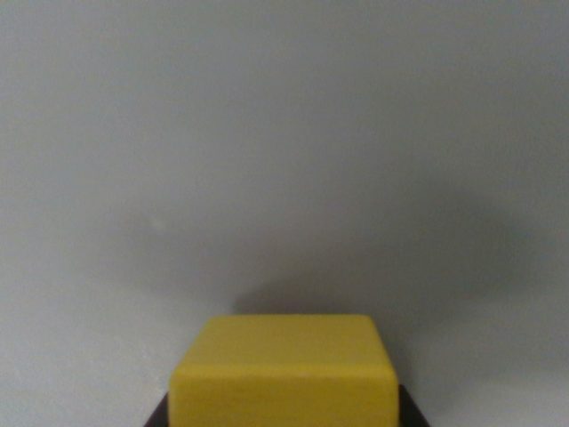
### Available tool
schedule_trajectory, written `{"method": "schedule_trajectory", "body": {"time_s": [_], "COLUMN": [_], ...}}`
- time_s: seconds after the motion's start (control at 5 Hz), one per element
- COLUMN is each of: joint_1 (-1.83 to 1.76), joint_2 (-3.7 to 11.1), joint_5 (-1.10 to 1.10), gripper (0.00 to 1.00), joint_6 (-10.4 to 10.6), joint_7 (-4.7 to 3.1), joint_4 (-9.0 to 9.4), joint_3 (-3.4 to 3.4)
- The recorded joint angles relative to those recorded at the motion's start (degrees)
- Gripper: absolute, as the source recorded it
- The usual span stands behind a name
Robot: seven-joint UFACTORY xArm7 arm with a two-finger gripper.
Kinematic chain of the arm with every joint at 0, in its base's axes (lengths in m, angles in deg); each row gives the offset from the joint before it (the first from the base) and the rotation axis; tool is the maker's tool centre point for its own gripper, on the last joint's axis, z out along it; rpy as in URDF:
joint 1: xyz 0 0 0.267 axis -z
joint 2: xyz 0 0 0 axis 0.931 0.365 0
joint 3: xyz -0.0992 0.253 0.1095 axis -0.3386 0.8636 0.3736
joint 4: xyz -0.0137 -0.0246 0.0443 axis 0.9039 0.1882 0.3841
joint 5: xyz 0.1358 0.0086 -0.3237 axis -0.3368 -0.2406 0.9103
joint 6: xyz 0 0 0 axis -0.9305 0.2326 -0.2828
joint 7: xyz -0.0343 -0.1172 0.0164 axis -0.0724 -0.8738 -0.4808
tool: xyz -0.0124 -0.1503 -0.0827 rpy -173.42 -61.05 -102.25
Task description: Pick yellow cube
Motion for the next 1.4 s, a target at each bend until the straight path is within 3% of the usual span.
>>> {"method": "schedule_trajectory", "body": {"time_s": [0.6,0.8,1.0,1.2,1.4], "joint_1": [0.00,-0.01,-0.01,-0.01,-0.01], "joint_2": [-0.45,-1.01,-1.01,-1.66,-1.66], "joint_5": [0.10,0.23,0.23,0.39,0.39], "gripper": [1.00,1.00,1.00,1.00,1.00], "joint_6": [-1.2,-2.6,-2.6,-4.3,-4.3], "joint_7": [0.13,0.30,0.30,0.49,0.49], "joint_4": [-0.72,-1.64,-1.64,-2.69,-2.69], "joint_3": [-0.02,-0.04,-0.04,-0.06,-0.06]}}
